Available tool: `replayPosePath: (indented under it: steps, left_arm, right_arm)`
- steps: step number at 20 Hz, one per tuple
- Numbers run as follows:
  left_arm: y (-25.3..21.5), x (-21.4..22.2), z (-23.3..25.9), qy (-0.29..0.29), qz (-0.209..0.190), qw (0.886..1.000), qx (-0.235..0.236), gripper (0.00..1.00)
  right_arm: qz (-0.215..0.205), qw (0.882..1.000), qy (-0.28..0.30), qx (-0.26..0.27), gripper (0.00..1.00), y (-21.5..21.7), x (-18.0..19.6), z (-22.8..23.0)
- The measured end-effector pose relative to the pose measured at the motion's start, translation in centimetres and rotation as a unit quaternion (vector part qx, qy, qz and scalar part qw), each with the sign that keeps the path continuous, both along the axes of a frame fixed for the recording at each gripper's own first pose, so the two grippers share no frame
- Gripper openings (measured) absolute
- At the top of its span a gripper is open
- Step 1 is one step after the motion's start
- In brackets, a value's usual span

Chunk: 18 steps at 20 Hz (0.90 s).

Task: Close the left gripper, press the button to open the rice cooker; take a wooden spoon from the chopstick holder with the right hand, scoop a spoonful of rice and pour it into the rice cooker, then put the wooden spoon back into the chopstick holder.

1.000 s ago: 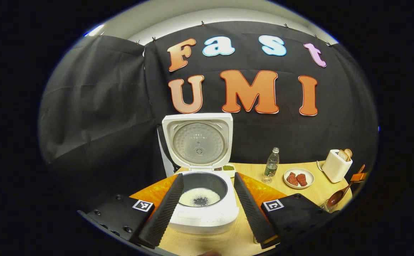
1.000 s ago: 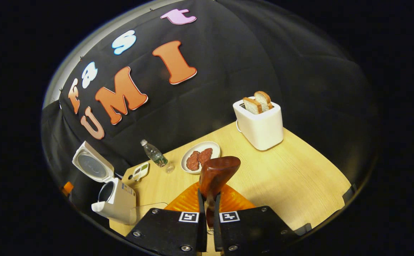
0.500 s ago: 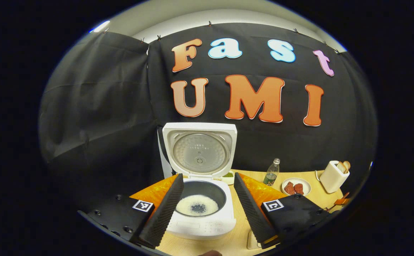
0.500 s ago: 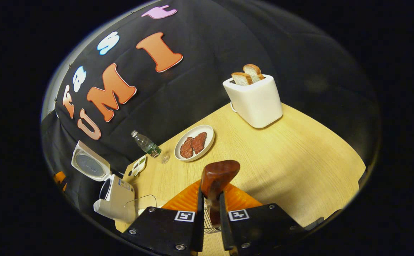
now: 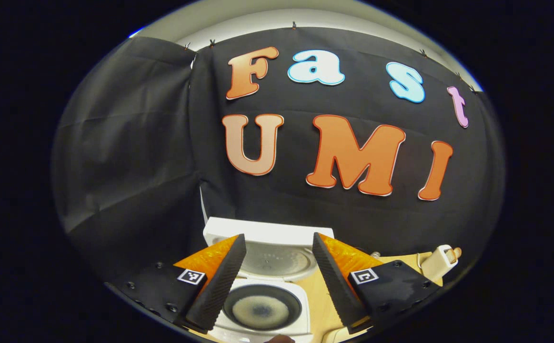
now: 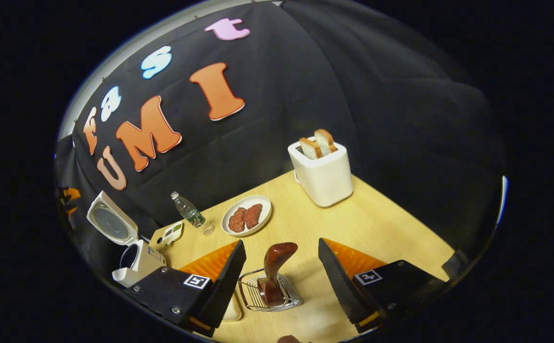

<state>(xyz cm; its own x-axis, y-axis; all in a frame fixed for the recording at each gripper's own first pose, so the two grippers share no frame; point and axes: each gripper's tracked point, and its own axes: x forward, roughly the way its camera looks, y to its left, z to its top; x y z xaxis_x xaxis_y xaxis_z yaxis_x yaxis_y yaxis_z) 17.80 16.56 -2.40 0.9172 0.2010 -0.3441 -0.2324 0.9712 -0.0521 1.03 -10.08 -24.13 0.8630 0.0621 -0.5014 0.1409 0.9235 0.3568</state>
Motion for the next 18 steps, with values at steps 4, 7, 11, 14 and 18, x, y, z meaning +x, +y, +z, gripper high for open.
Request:
replayPosePath:
  steps: [4, 7, 11, 14, 18]
  left_arm:
    - [0.6, 5.8, -3.0, 0.047, -0.012, 0.998, 0.032, 0.95]
    - [1.7, 8.9, -5.8, 0.090, -0.005, 0.996, 0.019, 0.93]
    - [2.8, 9.3, -7.5, 0.137, 0.015, 0.990, 0.022, 0.94]
    - [1.8, 6.5, -8.6, 0.192, 0.008, 0.981, 0.012, 0.94]
    - [-0.2, -2.1, -12.7, 0.349, 0.004, 0.937, -0.023, 0.96]
  right_arm:
    - [0.000, 0.996, -0.047, -0.071, 0.95, -1.0, -1.5, 5.6]
    - [-0.004, 0.994, -0.064, -0.084, 0.95, -1.0, -2.5, 7.8]
    - [-0.006, 0.994, -0.062, -0.095, 0.95, -1.5, -3.0, 7.9]
    - [-0.001, 0.995, -0.057, -0.086, 0.95, -1.2, -2.6, 7.3]
    - [0.023, 0.995, -0.059, -0.079, 0.95, 0.1, -1.4, 6.8]
